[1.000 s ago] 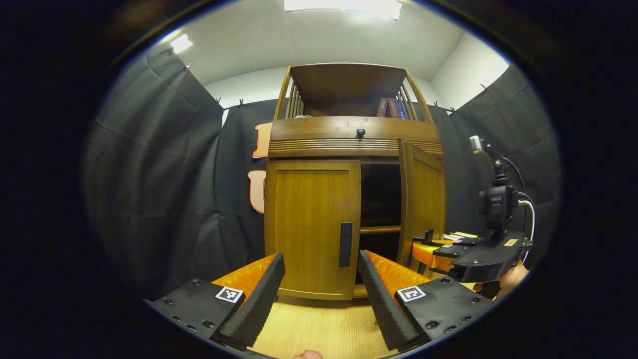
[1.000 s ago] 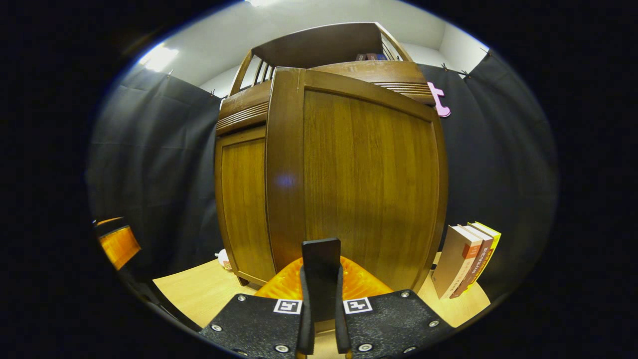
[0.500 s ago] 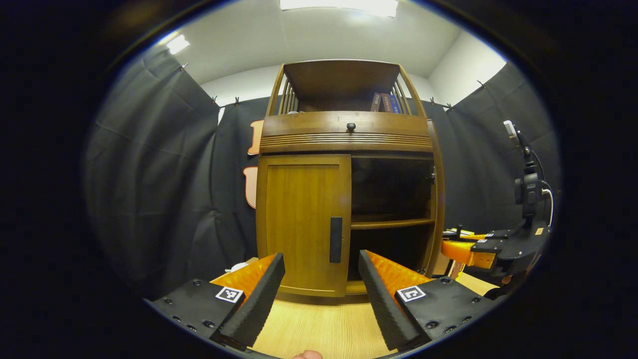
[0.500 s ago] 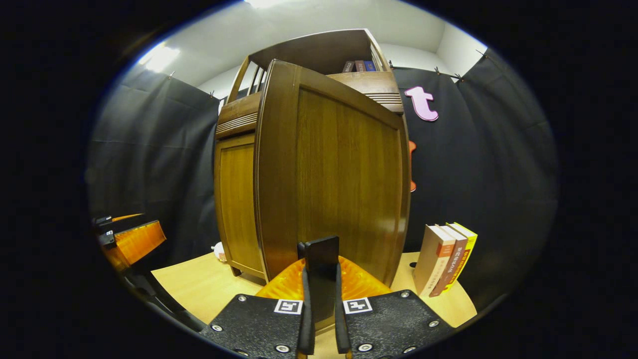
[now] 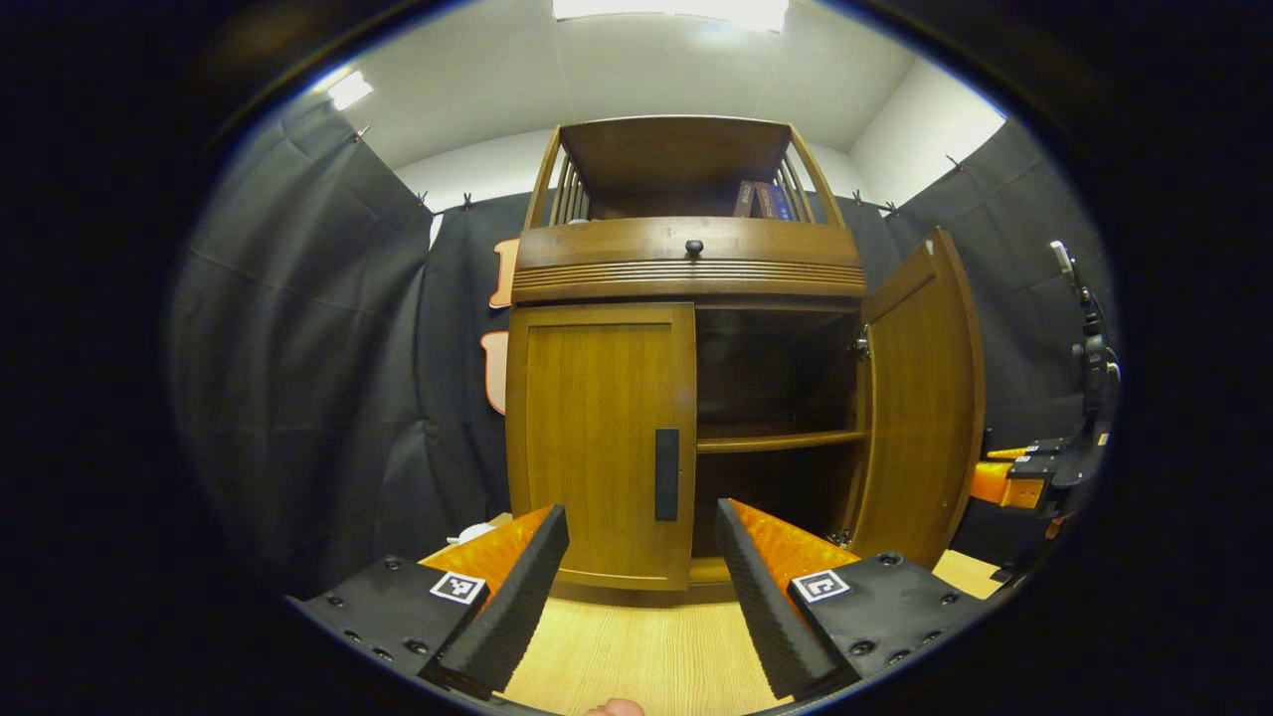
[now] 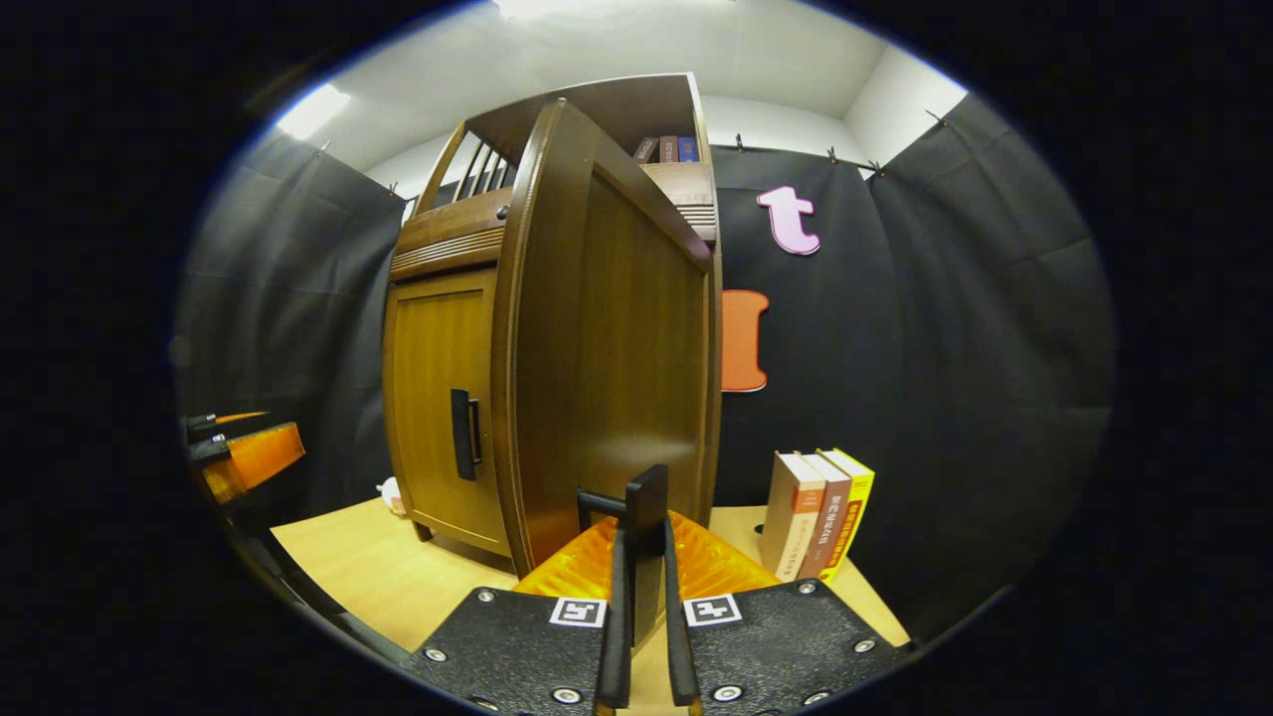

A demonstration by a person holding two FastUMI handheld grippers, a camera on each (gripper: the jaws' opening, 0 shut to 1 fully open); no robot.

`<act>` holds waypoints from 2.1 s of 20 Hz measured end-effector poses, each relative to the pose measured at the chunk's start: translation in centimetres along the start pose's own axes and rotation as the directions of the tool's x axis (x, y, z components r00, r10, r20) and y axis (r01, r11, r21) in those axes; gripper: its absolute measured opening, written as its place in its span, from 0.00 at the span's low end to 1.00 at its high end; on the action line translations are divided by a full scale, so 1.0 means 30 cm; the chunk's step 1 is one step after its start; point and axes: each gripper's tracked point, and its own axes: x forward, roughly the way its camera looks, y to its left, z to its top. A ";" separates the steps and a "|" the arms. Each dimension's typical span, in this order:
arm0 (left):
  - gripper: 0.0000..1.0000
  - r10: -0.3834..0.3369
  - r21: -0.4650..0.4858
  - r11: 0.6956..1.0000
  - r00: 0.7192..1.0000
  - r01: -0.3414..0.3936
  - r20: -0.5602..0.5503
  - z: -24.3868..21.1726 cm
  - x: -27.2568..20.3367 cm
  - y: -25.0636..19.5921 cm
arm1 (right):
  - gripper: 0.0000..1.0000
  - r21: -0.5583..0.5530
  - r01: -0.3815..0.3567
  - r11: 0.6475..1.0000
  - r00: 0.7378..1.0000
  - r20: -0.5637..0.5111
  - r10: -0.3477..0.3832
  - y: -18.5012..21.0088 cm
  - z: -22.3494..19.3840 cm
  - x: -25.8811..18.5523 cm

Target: Open the right door of the double-door shoe cabinet with the right hand, and open the left door with the left hand.

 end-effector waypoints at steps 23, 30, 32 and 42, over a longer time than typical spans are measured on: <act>0.98 -0.018 -0.014 1.000 1.000 0.018 -0.005 -0.021 0.102 0.005 | 0.13 0.049 -0.009 0.999 1.000 -0.022 0.010 -0.275 -0.070 -0.019; 0.98 -0.035 -0.012 0.999 0.999 0.035 0.000 -0.032 0.125 -0.023 | 0.30 0.049 0.042 0.998 0.999 -0.004 -0.042 -0.340 -0.072 -0.083; 0.98 -0.043 -0.015 0.999 0.999 0.043 0.005 -0.030 0.152 -0.040 | 0.30 0.028 0.047 0.998 0.999 0.008 -0.047 -0.345 -0.061 -0.127; 0.98 -0.105 -0.040 0.993 0.993 0.107 0.059 0.050 0.413 -0.067 | 0.82 0.050 0.122 0.991 0.992 -0.033 -0.120 -0.363 -0.082 -0.228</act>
